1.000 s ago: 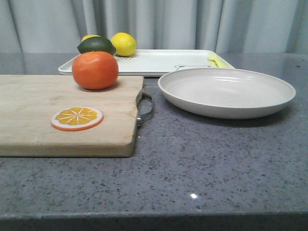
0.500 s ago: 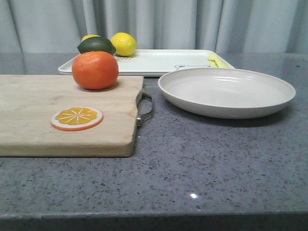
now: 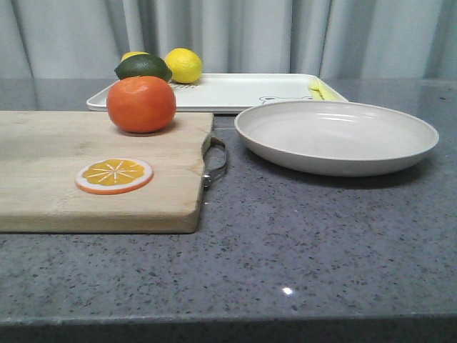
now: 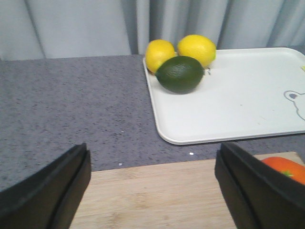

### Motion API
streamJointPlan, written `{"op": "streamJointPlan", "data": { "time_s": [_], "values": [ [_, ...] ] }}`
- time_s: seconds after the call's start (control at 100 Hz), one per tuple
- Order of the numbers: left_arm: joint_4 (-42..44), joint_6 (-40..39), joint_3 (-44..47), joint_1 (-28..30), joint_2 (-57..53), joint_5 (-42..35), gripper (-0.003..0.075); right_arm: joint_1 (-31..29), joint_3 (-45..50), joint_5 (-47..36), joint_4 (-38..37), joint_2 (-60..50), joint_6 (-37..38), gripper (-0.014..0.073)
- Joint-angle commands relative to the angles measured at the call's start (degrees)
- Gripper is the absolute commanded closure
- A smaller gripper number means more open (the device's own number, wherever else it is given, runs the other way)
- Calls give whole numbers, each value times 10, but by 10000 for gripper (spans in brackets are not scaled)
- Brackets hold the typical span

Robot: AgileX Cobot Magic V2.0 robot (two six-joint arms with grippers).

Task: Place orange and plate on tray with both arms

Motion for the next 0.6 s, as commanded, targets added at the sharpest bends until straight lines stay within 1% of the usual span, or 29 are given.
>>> {"op": "streamJointPlan", "data": {
  "time_s": [0.0, 0.15, 0.38, 0.59],
  "values": [
    [-19, -4, -50, -25, 18, -5, 140, -2, -22, -47, -7, 1, -1, 652],
    [-36, -4, -106, -65, 69, 38, 97, -2, -22, -47, -7, 1, -1, 652],
    [-40, -4, -221, -113, 160, 161, 99, -2, -22, -47, -7, 1, -1, 652],
    [-41, -4, -312, -136, 238, 243, 100, -2, -22, -47, -7, 1, -1, 652]
  ]
}}
